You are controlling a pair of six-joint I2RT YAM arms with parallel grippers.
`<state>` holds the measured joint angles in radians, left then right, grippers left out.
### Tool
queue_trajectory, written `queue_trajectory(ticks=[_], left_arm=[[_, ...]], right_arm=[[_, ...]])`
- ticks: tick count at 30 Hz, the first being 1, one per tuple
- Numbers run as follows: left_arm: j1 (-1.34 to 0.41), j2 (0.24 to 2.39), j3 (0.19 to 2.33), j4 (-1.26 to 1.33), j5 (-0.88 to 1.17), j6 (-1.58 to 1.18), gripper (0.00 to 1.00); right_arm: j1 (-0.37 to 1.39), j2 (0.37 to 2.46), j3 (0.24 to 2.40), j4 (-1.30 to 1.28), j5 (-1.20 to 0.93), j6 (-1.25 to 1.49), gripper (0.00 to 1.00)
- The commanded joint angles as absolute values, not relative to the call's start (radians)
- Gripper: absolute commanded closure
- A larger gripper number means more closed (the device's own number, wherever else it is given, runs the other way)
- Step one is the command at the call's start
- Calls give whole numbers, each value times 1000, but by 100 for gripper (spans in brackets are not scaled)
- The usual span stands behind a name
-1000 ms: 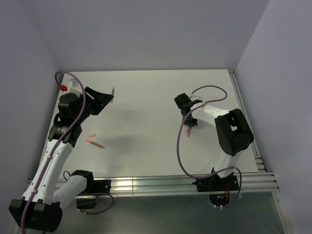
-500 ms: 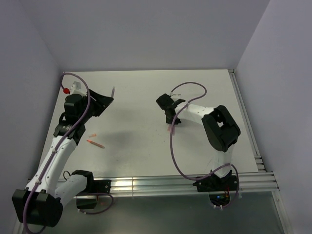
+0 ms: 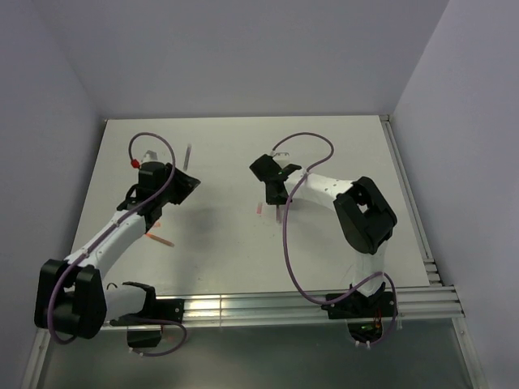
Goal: Insert the pens into the pen caps
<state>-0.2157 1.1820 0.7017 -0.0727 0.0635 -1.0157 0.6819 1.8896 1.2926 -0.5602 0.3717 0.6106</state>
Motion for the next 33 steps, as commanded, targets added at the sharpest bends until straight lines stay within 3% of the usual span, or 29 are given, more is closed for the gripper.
queue_trajectory(ticks=[1,12,19,23,33], left_arm=[[-276,1274,744,-6,-27,-1043,57],[-416,1659,905,46,-179,-1043,80],[-500,1749,957,-29,-236,-1066,89],[-532,1776,963,-96,-294,-1109,100],[-540,1763,931,-103,-311,-1161,100]], right_arm=[[690,1872,1333,-537,379,595,100],[721,1710,1256,-535,380,584,100],[723,1611,1223,-546,391,583,100],[723,1580,1213,-552,397,583,100],[723,1542,1189,-543,388,583,100]])
